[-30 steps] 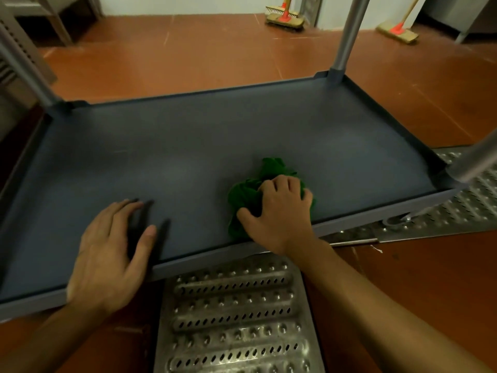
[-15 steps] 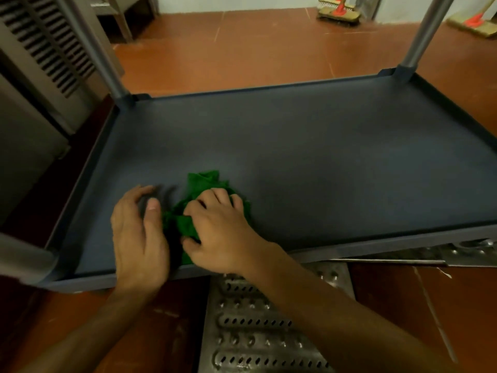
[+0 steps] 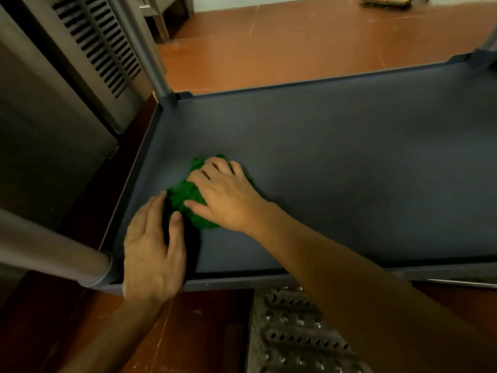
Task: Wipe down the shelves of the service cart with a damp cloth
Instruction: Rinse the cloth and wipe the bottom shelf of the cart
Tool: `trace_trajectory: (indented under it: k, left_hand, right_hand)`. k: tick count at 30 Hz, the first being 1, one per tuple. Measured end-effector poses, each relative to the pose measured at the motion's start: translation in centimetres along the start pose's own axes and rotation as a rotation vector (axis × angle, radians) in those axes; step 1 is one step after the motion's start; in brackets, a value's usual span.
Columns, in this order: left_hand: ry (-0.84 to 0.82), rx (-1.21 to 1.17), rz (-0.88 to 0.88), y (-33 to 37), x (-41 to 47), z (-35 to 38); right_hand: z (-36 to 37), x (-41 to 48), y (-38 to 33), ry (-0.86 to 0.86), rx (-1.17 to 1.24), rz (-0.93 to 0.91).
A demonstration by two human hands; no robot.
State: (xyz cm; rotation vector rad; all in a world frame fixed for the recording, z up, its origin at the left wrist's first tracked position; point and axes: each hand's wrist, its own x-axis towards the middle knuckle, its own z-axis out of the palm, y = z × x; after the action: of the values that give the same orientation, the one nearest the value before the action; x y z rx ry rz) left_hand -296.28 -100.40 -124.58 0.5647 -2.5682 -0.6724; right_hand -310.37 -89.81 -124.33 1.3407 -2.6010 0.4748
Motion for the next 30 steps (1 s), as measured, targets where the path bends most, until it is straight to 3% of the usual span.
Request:
trace_trajectory:
  k: [9, 14, 18, 24, 30]
  left_hand:
    - [0.044, -0.035, -0.076, 0.7, -0.8, -0.3]
    - [0.062, -0.064, -0.065, 1.3, -1.1, -0.4]
    - [0.063, -0.072, -0.073, 1.8, -1.4, -0.4]
    - [0.058, -0.071, -0.065, 2.0, -1.3, -0.4]
    - [0.08, -0.058, -0.115, 2.2, -1.1, -0.3]
  right_hand:
    - [-1.4, 0.7, 6.2, -0.006, -0.131, 0.268]
    - [-4.4, -3.7, 10.5, 0.022, -0.125, 0.415]
    - [-5.8, -7.9, 9.9, 0.035, -0.057, 0.5]
    - [-6.6, -11.2, 6.3, -0.06, 0.018, 0.481]
    - [-6.1, -13.0, 1.3, -0.043, 0.122, 0.333]
